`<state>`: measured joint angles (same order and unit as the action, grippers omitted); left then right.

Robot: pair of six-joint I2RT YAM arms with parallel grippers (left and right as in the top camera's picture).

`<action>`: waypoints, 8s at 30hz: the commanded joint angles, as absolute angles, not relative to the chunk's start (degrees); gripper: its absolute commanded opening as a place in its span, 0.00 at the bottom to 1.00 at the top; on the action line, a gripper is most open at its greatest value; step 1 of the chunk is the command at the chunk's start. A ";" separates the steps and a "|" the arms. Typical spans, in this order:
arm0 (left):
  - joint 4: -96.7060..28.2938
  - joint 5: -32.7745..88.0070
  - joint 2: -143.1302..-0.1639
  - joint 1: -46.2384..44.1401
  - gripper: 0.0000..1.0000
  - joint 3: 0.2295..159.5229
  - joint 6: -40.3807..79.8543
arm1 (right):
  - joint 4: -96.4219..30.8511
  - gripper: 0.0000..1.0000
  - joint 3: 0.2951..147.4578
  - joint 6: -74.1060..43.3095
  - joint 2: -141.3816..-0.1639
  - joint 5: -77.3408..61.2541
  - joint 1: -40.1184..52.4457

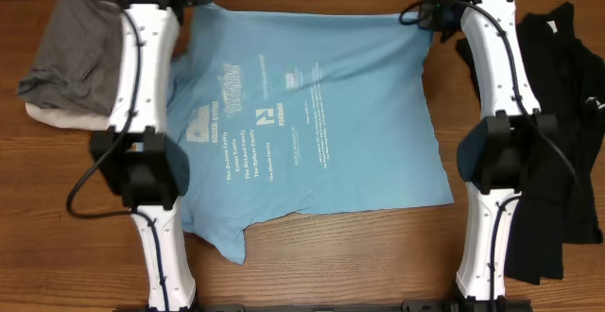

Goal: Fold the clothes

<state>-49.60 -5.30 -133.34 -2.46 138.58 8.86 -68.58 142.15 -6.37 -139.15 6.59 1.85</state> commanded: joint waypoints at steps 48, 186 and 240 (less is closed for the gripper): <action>-80.75 -15.62 -125.36 -3.33 0.10 111.24 18.02 | -94.26 0.04 133.43 0.30 -136.94 -8.64 -5.76; -47.86 0.60 -75.22 -21.76 0.04 32.67 57.12 | -62.46 0.98 55.18 -11.84 -77.65 -16.14 -5.76; -74.04 -11.22 -75.20 -21.67 0.04 64.40 43.18 | -63.35 0.04 49.04 -24.12 -78.43 -5.56 -5.76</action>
<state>-71.53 -7.40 -75.85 -22.06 59.37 45.76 -61.01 45.84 -26.70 -81.56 -6.15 -5.87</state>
